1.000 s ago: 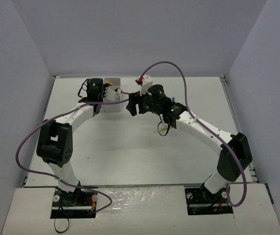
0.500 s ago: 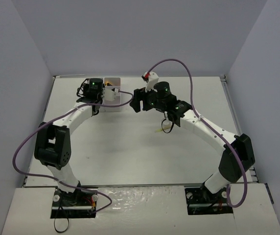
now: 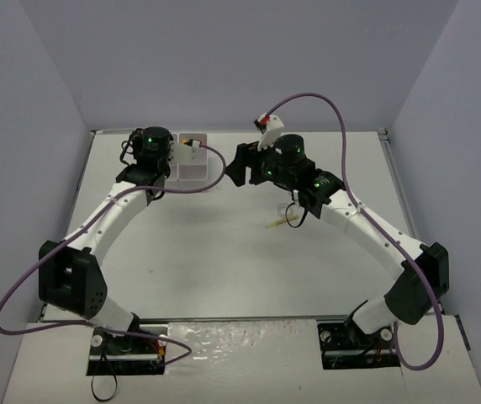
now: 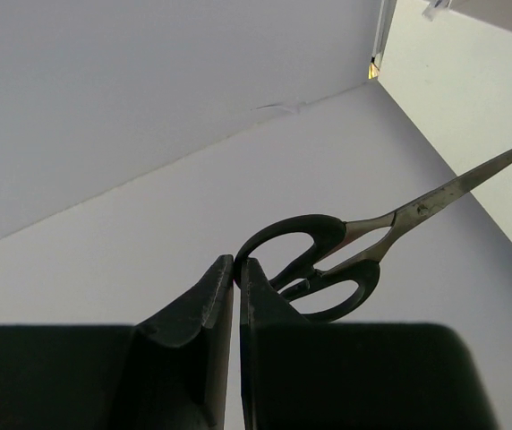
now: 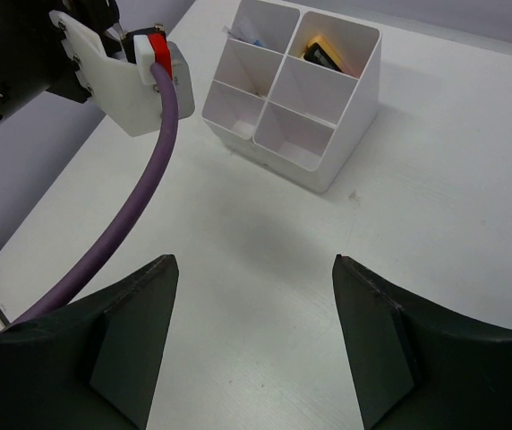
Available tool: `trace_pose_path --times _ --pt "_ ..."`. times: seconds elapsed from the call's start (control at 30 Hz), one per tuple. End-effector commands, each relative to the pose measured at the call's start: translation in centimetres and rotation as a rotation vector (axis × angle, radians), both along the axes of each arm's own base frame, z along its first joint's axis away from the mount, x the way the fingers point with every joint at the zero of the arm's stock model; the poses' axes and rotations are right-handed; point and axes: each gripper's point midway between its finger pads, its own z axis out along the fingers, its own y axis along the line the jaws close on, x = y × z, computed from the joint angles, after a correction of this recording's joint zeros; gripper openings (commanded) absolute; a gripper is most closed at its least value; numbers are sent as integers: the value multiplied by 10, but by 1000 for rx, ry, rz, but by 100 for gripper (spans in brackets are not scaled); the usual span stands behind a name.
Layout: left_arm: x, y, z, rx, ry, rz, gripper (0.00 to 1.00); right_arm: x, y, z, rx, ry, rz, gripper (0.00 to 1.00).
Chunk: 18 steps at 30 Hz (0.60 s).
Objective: Sort the stationery into containers
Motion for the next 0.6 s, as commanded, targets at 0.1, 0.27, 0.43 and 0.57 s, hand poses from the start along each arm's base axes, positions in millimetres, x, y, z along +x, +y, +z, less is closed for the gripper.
trace_pose_path --times 0.1,0.27,0.43,0.57 --pt "-24 7 33 11 -45 -16 0 5 6 38 59 -85 -4 67" --pt "-24 0 20 -5 -18 -66 0 16 11 23 47 -53 -25 67" --pt "-15 -4 18 -41 -14 -82 0 29 19 26 47 -62 -20 67" --pt "-10 -1 26 -49 -2 -86 0 43 24 52 66 -119 2 68"
